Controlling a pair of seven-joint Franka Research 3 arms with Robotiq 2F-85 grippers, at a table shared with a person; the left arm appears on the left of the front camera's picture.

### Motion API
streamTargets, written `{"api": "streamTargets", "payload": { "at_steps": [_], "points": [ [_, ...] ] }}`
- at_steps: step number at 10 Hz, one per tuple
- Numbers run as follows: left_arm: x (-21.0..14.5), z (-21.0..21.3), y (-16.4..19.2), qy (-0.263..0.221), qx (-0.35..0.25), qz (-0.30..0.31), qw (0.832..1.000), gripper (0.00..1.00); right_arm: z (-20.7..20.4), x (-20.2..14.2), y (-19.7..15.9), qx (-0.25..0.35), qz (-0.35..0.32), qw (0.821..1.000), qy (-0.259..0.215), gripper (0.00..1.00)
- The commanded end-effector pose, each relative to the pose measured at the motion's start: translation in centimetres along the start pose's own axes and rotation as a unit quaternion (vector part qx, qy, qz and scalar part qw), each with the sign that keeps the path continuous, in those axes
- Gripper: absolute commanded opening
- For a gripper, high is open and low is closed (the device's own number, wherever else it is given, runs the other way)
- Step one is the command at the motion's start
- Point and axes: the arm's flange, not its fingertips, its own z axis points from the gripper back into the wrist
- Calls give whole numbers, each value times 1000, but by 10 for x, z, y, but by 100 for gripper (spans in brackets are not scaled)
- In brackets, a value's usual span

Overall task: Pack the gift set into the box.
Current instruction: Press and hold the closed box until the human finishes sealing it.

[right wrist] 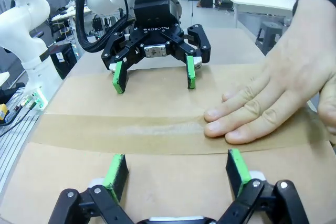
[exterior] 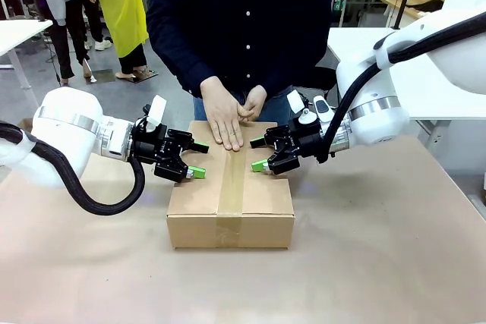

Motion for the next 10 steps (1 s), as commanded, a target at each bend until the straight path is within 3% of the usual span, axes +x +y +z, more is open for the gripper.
{"api": "streamTargets", "payload": {
  "at_steps": [1,10],
  "points": [
    [-2,0,-1,1,-1,-3,1000,100,-1,-1,3,-11,-4,1000,1,100],
    [-2,0,-1,1,-1,-3,1000,100,-1,-1,3,-11,-4,1000,1,100]
  ]
}}
